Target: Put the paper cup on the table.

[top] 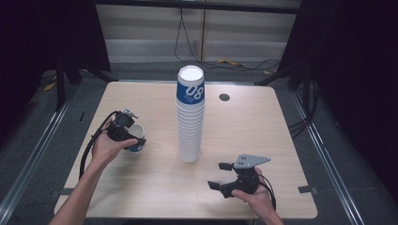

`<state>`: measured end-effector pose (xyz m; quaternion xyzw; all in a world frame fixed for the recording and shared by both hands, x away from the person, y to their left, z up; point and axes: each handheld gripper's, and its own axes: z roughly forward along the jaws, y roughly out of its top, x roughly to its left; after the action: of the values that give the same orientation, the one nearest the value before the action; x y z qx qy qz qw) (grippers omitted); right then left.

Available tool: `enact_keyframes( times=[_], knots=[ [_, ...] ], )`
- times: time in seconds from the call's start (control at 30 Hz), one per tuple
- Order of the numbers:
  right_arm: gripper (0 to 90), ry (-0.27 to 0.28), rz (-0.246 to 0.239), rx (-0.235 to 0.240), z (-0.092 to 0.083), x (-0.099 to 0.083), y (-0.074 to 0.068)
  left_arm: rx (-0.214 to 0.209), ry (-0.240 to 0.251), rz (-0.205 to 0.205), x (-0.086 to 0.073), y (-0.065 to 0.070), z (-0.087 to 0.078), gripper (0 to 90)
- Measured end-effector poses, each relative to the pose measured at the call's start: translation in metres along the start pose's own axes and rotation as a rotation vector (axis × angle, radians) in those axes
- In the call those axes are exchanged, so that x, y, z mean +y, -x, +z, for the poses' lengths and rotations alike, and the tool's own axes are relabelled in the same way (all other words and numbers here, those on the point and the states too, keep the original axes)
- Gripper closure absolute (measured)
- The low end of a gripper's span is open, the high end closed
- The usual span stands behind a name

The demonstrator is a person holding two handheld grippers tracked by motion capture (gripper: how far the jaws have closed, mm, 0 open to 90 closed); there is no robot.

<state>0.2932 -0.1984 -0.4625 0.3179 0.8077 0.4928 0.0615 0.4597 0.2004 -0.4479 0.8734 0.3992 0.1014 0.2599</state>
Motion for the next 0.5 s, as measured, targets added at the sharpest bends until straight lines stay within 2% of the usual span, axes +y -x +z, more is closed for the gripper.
enact_keyframes(
  times=[0.07,0.1,0.17,0.2,0.23,0.33,0.5],
  knots=[
    [17.0,0.0,0.001,0.0,0.0,0.0,0.0,0.004,-0.006,0.0,-0.001,-0.001,0.0,13.4],
    [17.0,0.001,0.001,0.001,0.0,0.0,0.0,0.002,0.022,-0.005,-0.004,0.0,0.001,13.5],
    [17.0,-0.001,0.001,0.002,0.0,0.0,-0.001,0.002,0.027,-0.004,-0.005,0.0,0.001,13.6],
    [17.0,0.0,0.002,0.001,0.0,0.0,-0.001,-0.002,0.033,-0.018,-0.007,0.0,0.001,13.6],
    [17.0,0.0,0.003,-0.001,-0.001,0.0,-0.001,0.001,0.029,-0.01,-0.008,0.0,0.002,14.6],
    [17.0,0.0,0.007,-0.003,-0.002,-0.001,-0.001,0.026,0.063,0.013,-0.013,0.001,0.003,16.3],
    [17.0,-0.006,0.003,-0.002,-0.001,-0.001,-0.002,0.014,0.107,-0.026,-0.019,0.001,0.004,16.3]
  ],
)
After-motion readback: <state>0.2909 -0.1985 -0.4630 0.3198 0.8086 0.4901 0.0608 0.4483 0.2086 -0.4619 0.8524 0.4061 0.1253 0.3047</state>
